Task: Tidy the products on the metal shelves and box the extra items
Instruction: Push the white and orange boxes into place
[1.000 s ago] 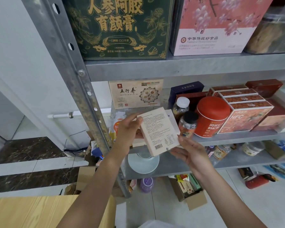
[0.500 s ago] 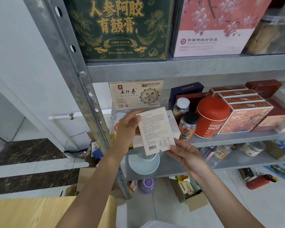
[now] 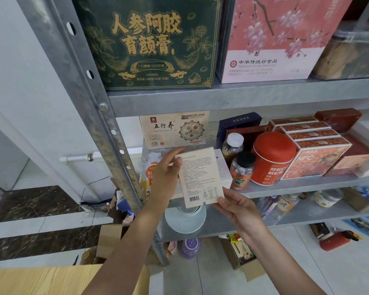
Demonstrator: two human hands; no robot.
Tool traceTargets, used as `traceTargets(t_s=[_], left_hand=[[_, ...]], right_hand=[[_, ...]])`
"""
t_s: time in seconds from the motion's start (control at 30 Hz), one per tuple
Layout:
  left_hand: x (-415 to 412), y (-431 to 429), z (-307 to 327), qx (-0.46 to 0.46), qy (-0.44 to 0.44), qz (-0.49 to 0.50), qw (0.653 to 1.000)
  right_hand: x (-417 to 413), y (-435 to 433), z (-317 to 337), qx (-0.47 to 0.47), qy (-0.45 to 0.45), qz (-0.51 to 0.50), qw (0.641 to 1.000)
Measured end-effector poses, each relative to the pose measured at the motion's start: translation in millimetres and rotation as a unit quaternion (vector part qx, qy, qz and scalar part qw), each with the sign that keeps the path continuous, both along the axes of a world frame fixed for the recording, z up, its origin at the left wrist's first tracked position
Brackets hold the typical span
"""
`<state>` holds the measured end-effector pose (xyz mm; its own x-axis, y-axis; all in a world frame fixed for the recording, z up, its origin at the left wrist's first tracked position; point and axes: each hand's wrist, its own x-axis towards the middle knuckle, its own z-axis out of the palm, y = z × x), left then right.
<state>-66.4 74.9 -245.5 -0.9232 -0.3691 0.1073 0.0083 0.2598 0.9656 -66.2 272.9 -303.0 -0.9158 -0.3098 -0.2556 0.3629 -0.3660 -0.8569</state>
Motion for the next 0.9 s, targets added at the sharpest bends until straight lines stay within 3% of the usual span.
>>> traceTargets(t_s=[0.1,0.17,0.47,0.57,0.7,0.8,0.9], left_hand=[[2,5,-1,-0.07,0.01,0.053,0.996],[5,10,-1,-0.061,0.019,0.063,0.996],[18,34,9,0.116,0.012,-0.049,0.992],[17,41,10,0.139,0.0,-0.033,0.99],[15,30,12,0.24,-0.03,-0.014,0.97],[17,14,11,0.355,-0.031,-0.118,0.927],[18,6,5,0.4,-0.016,-0.189,0.896]], right_hand=[[1,-2,0,0.044,0.022,-0.038,0.998],[1,-3,2,0.076,0.041,-0.055,0.995],[7,-12,8,0.139,0.106,-0.093,0.98],[12,-19,10,0.166,0.161,-0.08,0.97],[18,-22,13,0.192,0.204,-0.018,0.96],[16,-14,19,0.163,0.148,0.065,0.973],[13,-10,20,0.016,0.064,0.141,0.988]])
